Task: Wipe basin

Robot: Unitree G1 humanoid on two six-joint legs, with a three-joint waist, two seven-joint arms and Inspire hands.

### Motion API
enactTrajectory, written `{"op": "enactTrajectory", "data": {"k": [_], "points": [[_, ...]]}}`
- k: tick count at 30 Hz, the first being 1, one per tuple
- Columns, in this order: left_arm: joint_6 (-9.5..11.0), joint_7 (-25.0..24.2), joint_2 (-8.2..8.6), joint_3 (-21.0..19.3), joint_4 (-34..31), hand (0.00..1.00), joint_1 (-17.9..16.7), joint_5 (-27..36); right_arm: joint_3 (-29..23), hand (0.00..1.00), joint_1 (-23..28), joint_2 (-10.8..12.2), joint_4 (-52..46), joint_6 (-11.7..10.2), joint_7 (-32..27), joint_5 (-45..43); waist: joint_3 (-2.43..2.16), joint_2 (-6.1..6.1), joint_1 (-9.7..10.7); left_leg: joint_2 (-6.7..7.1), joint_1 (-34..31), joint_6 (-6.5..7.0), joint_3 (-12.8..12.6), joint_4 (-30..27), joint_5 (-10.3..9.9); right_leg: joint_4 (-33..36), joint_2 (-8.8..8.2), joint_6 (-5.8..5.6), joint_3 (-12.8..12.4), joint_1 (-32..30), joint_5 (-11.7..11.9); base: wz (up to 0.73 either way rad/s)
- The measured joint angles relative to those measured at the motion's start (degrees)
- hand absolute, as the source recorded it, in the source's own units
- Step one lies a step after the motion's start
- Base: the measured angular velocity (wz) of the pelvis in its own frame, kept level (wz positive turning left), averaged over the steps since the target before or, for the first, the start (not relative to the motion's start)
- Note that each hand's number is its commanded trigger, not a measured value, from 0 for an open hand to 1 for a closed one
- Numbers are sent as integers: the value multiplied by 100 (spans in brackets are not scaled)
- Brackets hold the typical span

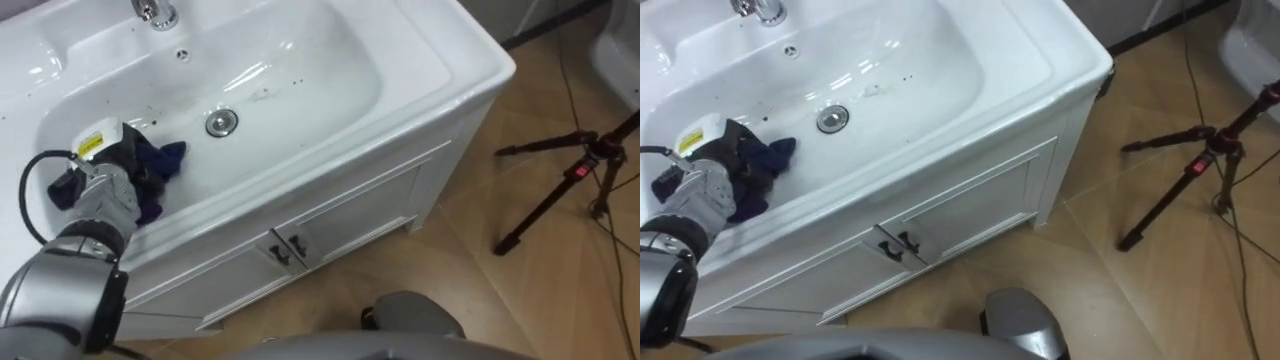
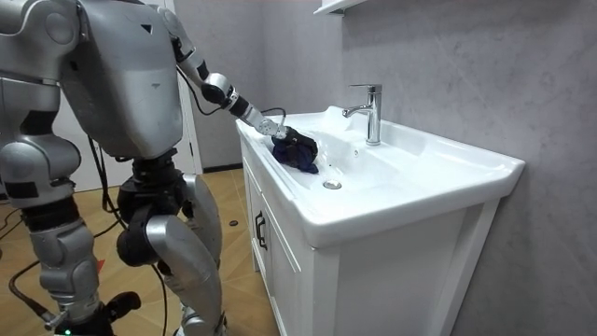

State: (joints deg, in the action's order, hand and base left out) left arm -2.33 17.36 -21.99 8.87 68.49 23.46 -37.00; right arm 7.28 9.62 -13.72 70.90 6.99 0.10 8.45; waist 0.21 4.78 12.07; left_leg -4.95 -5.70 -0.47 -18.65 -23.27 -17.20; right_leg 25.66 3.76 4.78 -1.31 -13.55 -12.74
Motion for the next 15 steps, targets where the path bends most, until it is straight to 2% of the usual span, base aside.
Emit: {"op": "enactTrajectory", "data": {"k": [3,8,10,14,15], "points": [[-4,-9,61,-188,-280,100,-187,-93,-239,0,3,3,-31,0,-20,-132,-10,21,3,19,91,-5,24,82,18,-78,-22,29,51,115,-12,9],[-10,0,89,-187,-764,100,-474,-81,-240,0,72,-4,-202,-47,-60,-384,-24,76,15,66,278,-9,167,277,55,-280,-50,33,170,341,10,15],[-4,52,105,-186,-1011,100,-631,-83,-238,0,94,-6,-213,-103,-62,-468,-22,85,1,69,355,-12,220,356,58,-408,-53,27,234,465,19,13],[1,67,110,-187,-1320,100,-712,-81,-222,0,114,-4,-220,-150,-58,-543,-9,95,-59,87,356,-12,331,401,58,-500,-67,21,312,533,21,14],[16,71,116,-187,-1414,100,-744,-82,-202,0,116,-3,-209,-159,-60,-602,8,103,-90,100,386,-12,375,440,59,-515,-67,19,324,561,17,4]]}}
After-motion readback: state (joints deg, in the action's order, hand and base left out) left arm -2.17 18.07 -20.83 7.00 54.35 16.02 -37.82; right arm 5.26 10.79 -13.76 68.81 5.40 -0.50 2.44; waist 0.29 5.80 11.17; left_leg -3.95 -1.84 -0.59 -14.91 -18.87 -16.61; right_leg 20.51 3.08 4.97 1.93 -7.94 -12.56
